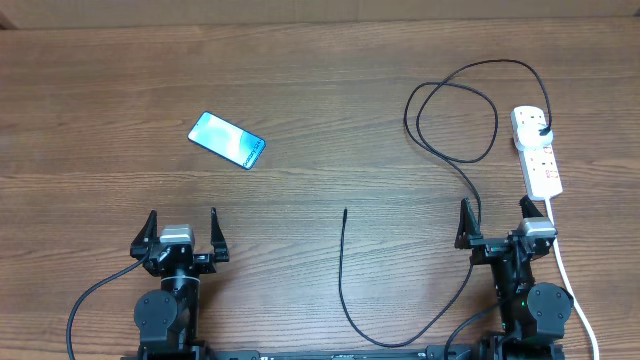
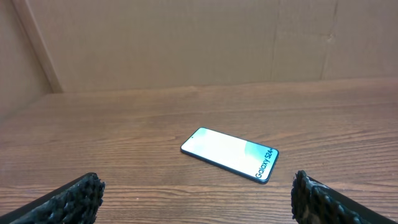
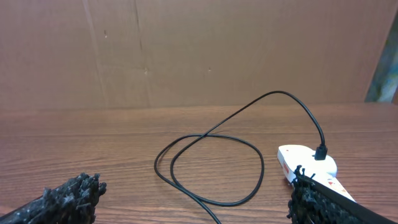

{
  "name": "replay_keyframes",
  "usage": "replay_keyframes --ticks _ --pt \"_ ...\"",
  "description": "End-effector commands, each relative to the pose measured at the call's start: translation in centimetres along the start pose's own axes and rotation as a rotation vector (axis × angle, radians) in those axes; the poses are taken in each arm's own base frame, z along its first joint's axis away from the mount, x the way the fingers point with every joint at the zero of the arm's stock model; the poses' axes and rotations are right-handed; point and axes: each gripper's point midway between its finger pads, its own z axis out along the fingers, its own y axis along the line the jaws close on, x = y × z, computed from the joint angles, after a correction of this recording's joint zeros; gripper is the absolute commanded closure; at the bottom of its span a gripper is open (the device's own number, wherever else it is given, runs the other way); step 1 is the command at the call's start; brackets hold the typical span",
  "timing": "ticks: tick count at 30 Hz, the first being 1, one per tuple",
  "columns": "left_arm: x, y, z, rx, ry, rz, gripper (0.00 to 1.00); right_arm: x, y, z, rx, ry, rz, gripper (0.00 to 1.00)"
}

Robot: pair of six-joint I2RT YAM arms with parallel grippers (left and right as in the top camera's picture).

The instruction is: Plug charger to phone and switch on socket

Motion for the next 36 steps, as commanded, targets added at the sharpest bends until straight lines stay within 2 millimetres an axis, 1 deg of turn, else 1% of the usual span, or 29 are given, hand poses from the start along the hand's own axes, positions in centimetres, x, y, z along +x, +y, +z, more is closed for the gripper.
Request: replay_keyframes --ticks 1,28,36 --pt "-0.01 0.07 -0.01 -0.001 -0.004 0.015 0.01 0.24 -0.12 0.01 0.006 -0.004 0.002 0.00" --pt "-0.03 0.03 -0.01 0.001 -0.005 0.015 0.00 0.24 -0.12 0.01 0.006 -0.004 0.002 0.00" --pt "-0.37 0.05 -0.02 0.000 -0.018 0.014 0.00 0.24 -0.12 0.01 0.006 -0.004 0.002 0.00"
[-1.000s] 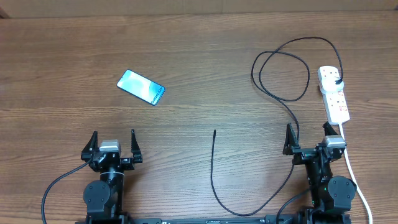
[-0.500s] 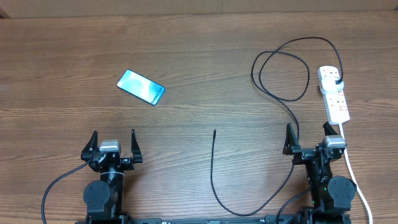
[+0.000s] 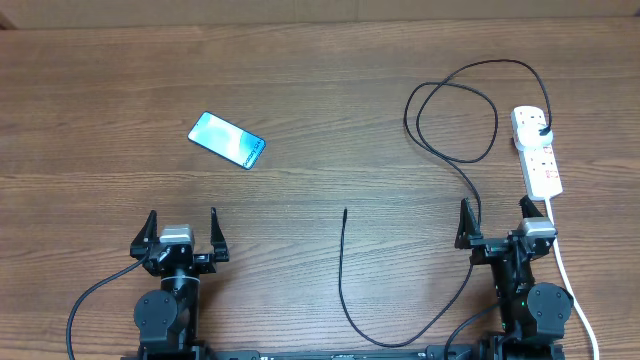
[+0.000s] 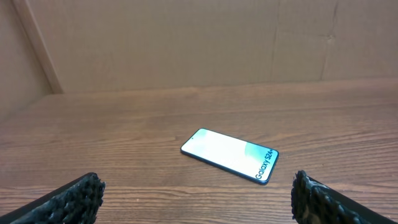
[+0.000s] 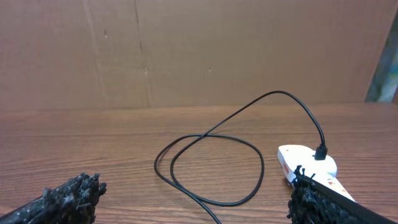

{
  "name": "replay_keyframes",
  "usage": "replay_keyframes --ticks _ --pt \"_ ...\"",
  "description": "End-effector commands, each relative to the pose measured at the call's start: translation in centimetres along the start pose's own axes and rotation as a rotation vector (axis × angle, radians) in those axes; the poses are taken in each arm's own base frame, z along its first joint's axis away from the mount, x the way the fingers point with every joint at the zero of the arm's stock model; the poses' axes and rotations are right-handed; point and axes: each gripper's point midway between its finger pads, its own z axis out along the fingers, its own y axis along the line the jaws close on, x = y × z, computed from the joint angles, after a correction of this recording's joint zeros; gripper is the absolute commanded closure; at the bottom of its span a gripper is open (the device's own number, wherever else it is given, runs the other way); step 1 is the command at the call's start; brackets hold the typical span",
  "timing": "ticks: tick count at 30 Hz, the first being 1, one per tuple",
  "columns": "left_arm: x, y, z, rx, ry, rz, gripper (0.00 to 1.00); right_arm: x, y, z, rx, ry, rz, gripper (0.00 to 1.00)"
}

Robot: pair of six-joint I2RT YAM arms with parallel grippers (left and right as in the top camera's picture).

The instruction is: Plug charger to phone and switch on socket

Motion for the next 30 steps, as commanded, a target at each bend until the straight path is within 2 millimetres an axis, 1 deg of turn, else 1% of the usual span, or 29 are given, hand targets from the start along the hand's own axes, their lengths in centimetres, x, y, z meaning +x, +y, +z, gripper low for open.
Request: replay_keyframes --ticks 1,7,14,22,25,30 --pt "-0.3 0.0 0.0 0.001 -0.014 0.014 0.00 0.2 -0.1 0.0 0.007 -0.004 0.002 0.00" --pt "-0.6 0.1 -0.1 0.001 -0.020 0.014 0.01 0.2 -0.1 0.0 0.006 -0.004 0.002 0.00" --pt "-1.9 0.1 -0.4 -0.001 -0.038 0.015 0.00 0.2 -0.1 0.0 0.006 -0.004 0.002 0.00" --pt "-4.4 0.3 -1.3 -0.003 -0.052 0.014 0.00 0.2 -0.1 0.0 0.006 -0.004 0.002 0.00" --pt "-5.8 0.5 -1.9 -0.007 -0.066 0.013 0.00 0.2 -0.1 0.0 0.006 -0.004 0.002 0.00" --pt "-7.1 0.6 -2.4 -0.008 -0.087 0.011 0.00 0.2 -0.1 0.0 0.006 -0.004 0.002 0.00"
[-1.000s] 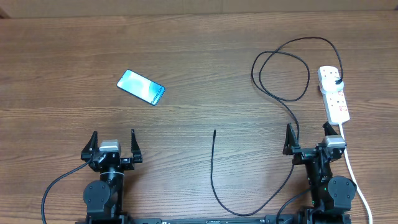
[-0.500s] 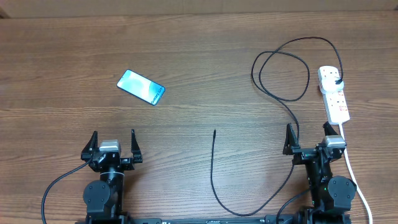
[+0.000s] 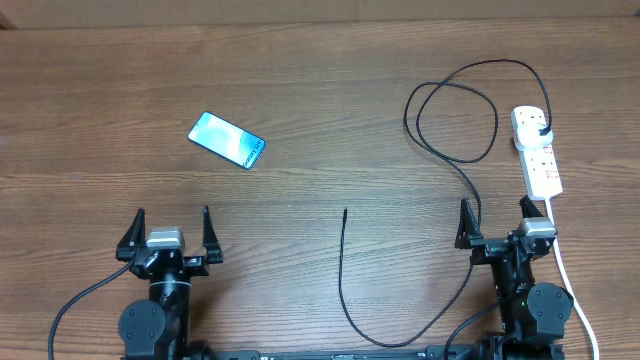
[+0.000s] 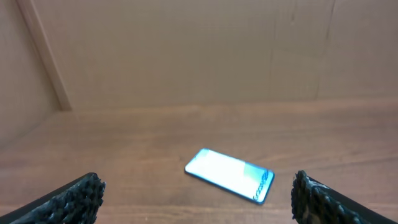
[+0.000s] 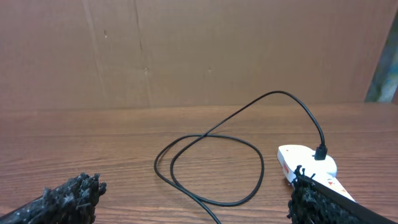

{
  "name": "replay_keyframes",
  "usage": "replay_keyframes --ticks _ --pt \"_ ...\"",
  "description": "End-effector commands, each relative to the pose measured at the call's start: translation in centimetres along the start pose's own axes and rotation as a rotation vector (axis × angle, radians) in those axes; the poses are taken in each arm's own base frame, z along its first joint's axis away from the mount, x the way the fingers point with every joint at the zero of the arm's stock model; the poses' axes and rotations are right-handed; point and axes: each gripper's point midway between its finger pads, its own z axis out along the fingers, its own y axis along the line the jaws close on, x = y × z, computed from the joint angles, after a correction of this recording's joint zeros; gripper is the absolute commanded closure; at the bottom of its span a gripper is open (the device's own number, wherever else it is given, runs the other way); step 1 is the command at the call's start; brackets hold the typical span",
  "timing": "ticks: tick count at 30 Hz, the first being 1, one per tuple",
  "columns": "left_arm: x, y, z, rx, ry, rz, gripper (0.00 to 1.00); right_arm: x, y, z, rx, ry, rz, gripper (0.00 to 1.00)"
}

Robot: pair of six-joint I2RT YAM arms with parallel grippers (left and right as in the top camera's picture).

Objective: Plug charger to phone and switch on socket
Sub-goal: 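Move the left gripper forward over the Galaxy phone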

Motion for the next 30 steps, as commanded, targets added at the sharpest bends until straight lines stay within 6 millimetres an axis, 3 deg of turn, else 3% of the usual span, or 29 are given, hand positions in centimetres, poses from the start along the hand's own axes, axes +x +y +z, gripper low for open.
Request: replay_keyframes --ticks 1,11,19,30 --pt "-2.3 0.2 -0.7 -0.004 -0.047 0.012 0.00 0.3 -0.1 0.0 0.006 -0.004 0.002 0.00" --pt "-4.3 0.2 0.7 0.006 0.047 0.009 0.00 0.3 -0.1 0.0 0.006 -0.004 0.002 0.00" --pt "-5.4 -0.7 4.4 0.070 0.242 0.007 0.01 0.3 -0.1 0.0 0.006 -0.004 0.002 0.00" --pt "-5.3 -2.1 9.3 0.154 0.468 -0.010 0.01 0.3 -0.1 0.0 0.006 -0.004 0.002 0.00"
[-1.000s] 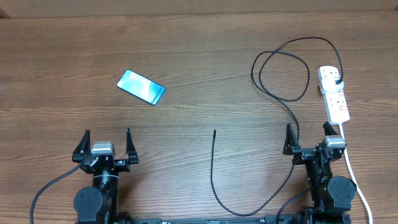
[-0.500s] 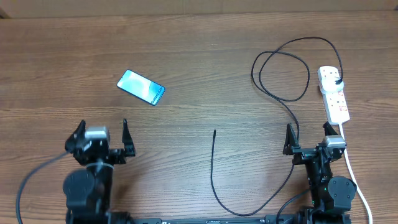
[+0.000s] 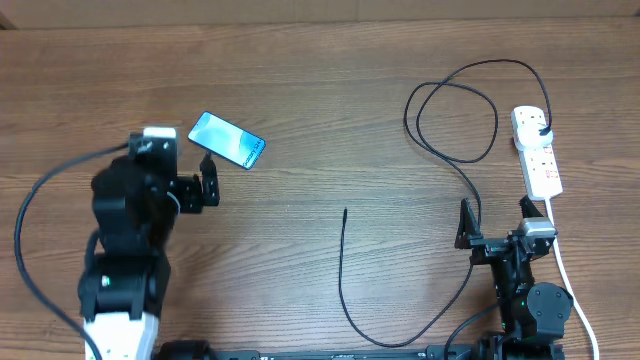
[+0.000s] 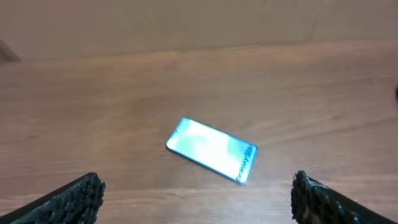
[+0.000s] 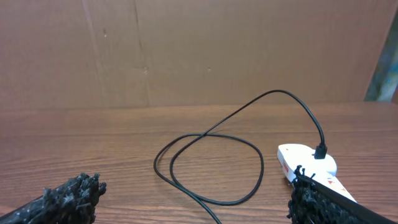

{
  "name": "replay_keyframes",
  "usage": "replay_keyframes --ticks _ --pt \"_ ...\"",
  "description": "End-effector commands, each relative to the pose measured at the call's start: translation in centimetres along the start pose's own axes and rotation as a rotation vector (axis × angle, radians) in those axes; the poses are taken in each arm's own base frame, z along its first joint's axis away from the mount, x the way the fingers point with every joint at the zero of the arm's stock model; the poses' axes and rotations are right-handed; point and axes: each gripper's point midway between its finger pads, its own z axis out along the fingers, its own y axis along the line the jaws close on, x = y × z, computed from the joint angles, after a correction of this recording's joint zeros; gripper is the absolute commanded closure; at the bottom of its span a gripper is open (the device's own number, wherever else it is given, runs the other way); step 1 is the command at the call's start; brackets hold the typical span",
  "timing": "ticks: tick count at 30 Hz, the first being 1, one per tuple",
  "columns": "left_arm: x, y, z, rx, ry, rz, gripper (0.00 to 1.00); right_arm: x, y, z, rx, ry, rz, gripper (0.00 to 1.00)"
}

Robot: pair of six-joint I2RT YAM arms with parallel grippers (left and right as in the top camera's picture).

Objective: Plug charger to phone and switch on socket
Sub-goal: 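Move the left gripper forward over the Galaxy phone, then lower the left gripper and align it over the phone's bottom edge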

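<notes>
The phone lies flat at the far left of the wooden table, its screen lit; the left wrist view also shows the phone. My left gripper is raised just short of it, open and empty. The black charger cable loops at the right, and its free end rests mid-table. Its other end is plugged into the white power strip at the far right. My right gripper sits open and empty at the near edge, close to the strip.
The strip's white cord runs along the right side past my right arm toward the near edge. A brown cardboard wall stands behind the table. The cable's slack curves near the front edge.
My left arm has risen from the near edge and moved forward, so its open gripper now sits just short of the phone. Phone, cable, strip and right arm are unchanged.
At the two oldest moments both grippers rested open at the near edge, with the phone and cable untouched. Then my left gripper sat slightly further left and tilted. Now it is raised near the phone, still open, while the right arm has stayed still throughout.
</notes>
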Motion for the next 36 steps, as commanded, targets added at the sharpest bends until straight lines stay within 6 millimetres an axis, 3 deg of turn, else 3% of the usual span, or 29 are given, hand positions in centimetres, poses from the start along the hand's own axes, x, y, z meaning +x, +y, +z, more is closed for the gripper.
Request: replay_keyframes --ticks 1,17,23,28,36 --pt "-1.7 -0.6 0.6 0.052 0.027 0.002 0.00 0.1 -0.1 0.0 0.006 -0.007 0.001 0.00" --pt "1.2 -1.9 5.9 0.104 0.435 -0.014 0.00 0.1 -0.1 0.0 0.006 -0.007 0.001 0.00" --pt "3.3 -2.5 7.6 0.121 0.563 -0.012 0.00 0.1 -0.1 0.0 0.006 -0.007 0.001 0.00" --pt "5.0 -3.2 8.4 0.149 0.625 -0.016 0.00 0.1 -0.1 0.0 0.006 -0.007 0.001 0.00" --pt "5.6 -3.2 9.0 0.150 0.649 -0.017 0.00 0.1 -0.1 0.0 0.006 -0.007 0.001 0.00"
